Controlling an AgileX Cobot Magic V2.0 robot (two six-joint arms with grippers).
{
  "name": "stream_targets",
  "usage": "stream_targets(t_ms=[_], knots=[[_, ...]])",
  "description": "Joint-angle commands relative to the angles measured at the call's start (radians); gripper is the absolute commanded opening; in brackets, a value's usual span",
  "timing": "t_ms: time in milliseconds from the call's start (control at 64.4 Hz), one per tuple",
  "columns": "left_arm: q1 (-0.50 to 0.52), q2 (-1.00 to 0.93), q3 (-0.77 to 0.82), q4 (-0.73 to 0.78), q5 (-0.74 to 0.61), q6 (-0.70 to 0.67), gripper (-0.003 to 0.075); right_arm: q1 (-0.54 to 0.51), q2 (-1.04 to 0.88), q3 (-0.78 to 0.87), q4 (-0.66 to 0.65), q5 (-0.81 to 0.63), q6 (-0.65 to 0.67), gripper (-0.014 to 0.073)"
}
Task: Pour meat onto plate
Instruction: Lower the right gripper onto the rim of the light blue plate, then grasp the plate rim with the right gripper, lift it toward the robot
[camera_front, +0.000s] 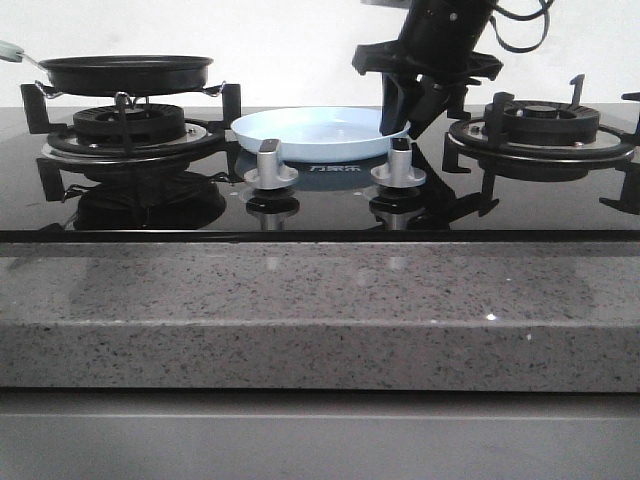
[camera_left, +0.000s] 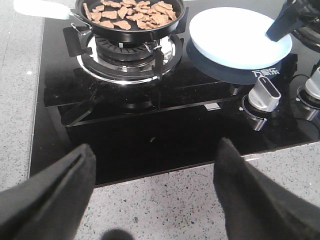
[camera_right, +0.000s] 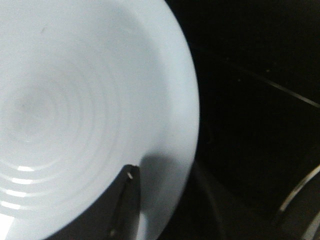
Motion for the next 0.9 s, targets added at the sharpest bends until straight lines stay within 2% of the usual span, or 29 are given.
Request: stream_targets(t_ms=[0, 404, 684, 886], knots=[[-0.008, 0.007, -0.037, -0.011, -0.063, 0.0, 0.0489, -0.001, -0.065, -0.038, 0.004, -0.027, -0.003, 0.0165], [-0.008, 0.007, -0.037, -0.011, -0.063, 0.0, 0.0489, -0.001, -0.064, -0.038, 0.004, -0.019, -0.001, -0.0121], [-0.008, 0.007, -0.037, -0.011, -0.063, 0.0, 0.0489, -0.004, -0.084, -0.062, 0.005, -0.038, 0.06, -0.0117], [-0.008, 0.007, -0.037, -0.011, -0.063, 0.0, 0.0489, -0.006, -0.166, -0.074, 0.024, -0.012, 0.09, -0.0117]])
